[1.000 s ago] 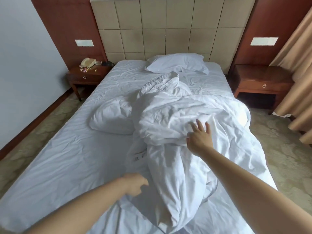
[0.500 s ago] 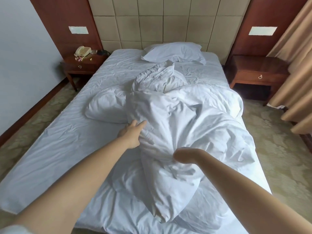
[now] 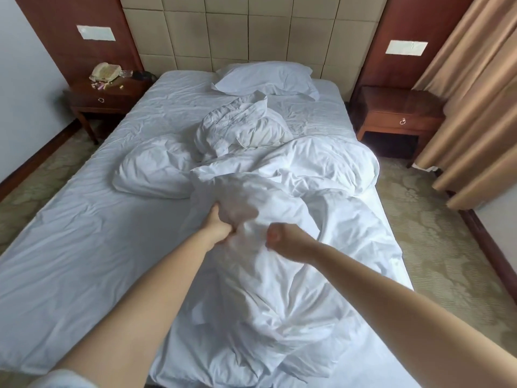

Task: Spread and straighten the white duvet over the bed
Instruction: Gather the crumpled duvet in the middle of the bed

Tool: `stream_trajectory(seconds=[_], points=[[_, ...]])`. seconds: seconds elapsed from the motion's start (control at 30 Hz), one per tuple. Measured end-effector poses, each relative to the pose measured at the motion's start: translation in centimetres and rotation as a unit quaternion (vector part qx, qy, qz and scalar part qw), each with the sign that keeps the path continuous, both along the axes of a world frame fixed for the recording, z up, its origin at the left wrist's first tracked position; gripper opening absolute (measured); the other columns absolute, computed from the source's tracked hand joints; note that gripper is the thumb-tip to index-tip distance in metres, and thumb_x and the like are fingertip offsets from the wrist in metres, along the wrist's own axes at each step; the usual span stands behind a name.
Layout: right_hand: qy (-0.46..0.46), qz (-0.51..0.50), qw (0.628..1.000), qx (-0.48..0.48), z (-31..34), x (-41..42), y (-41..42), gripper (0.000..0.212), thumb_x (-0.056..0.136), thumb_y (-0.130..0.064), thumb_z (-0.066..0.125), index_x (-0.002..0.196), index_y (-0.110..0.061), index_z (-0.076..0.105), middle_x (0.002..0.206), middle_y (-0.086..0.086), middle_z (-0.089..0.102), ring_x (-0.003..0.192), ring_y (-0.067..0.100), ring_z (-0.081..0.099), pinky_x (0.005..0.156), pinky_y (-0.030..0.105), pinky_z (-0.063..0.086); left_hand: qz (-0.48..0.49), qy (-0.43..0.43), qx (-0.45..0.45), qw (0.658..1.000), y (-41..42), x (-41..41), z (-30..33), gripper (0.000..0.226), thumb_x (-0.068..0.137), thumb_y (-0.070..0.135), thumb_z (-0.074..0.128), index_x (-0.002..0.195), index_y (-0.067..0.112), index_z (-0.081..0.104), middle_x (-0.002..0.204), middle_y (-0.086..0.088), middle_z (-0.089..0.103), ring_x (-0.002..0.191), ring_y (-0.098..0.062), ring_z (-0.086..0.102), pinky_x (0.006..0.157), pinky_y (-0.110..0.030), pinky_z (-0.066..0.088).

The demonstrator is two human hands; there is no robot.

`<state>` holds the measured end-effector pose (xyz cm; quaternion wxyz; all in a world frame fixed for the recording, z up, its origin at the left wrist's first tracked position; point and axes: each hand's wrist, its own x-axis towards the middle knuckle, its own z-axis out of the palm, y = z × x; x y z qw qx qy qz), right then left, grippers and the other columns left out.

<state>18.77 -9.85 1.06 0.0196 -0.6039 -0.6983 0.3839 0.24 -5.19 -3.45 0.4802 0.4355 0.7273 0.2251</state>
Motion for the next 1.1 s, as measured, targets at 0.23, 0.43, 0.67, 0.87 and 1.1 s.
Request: stream_trajectory(seconds=[0.23, 0.43, 0.67, 0.87, 1.1], points=[[-0.122, 0.002, 0.973, 0.197, -0.6, -0.5, 3.7, 0.1, 0.078, -0.056, 0.065, 0.151, -0.035, 0.0, 0.158, 0.013, 0.008, 0.144, 0.027, 0.019, 0.115, 0.045, 0.017, -0.112, 0.078, 0.018, 0.99, -0.1, -0.8, 1.9, 0.098, 0.086, 0.006, 0.057, 0.15, 0.039, -0.009, 0.147, -0.004, 0.039, 0.119, -0.024, 0.052, 0.087, -0.028, 0.046], [-0.24, 0.191, 0.881, 0.359, -2.0, -2.2, 4.9, 0.067, 0.079, -0.012, 0.031, 0.138, -0.038, 0.047, 0.086, 0.008, 0.06, 0.053, 0.023, 0.06, 0.068, 0.032, 0.046, -0.147, 0.136, 0.042, 0.979, 1.3, -2.5, 2.5, 0.116, 0.078, 0.024, 0.074, 0.148, 0.038, -0.018, 0.151, -0.002, 0.034, 0.126, -0.023, 0.047, 0.088, -0.026, 0.042], [-0.363, -0.119, 0.893, 0.237, 1.5, 12.6, 8.7, 0.033, 0.087, -0.015, 0.044, 0.112, -0.025, 0.064, 0.098, 0.003, 0.066, 0.086, 0.017, 0.066, 0.079, 0.027, 0.045, -0.226, 0.152, 0.101, 0.957, 4.9, 4.0, 3.7, 0.092, 0.089, 0.025, 0.062, 0.151, 0.036, -0.005, 0.158, 0.0, 0.018, 0.14, -0.019, 0.03, 0.104, -0.026, 0.033], [-0.394, -0.193, 0.898, 0.018, -2.6, 25.0, 4.3, 0.041, 0.091, -0.03, 0.042, 0.131, -0.025, 0.052, 0.13, -0.004, 0.056, 0.121, 0.018, 0.052, 0.095, 0.031, 0.039, -0.324, 0.224, 0.064, 0.917, 3.5, 13.7, 0.5, 0.085, 0.087, 0.043, 0.059, 0.148, 0.047, 0.001, 0.161, 0.004, 0.0, 0.147, -0.022, 0.014, 0.116, -0.044, 0.02], [-0.16, -0.185, 0.945, 0.219, -7.3, 16.8, 2.8, 0.051, 0.088, -0.025, 0.039, 0.139, -0.028, 0.04, 0.139, 0.007, 0.042, 0.128, 0.029, 0.038, 0.112, 0.05, 0.011, -0.312, 0.341, 0.025, 0.886, 2.4, 19.3, -1.2, 0.097, 0.082, 0.049, 0.061, 0.149, 0.041, -0.008, 0.158, 0.007, -0.02, 0.147, -0.033, -0.005, 0.114, -0.06, 0.001]])
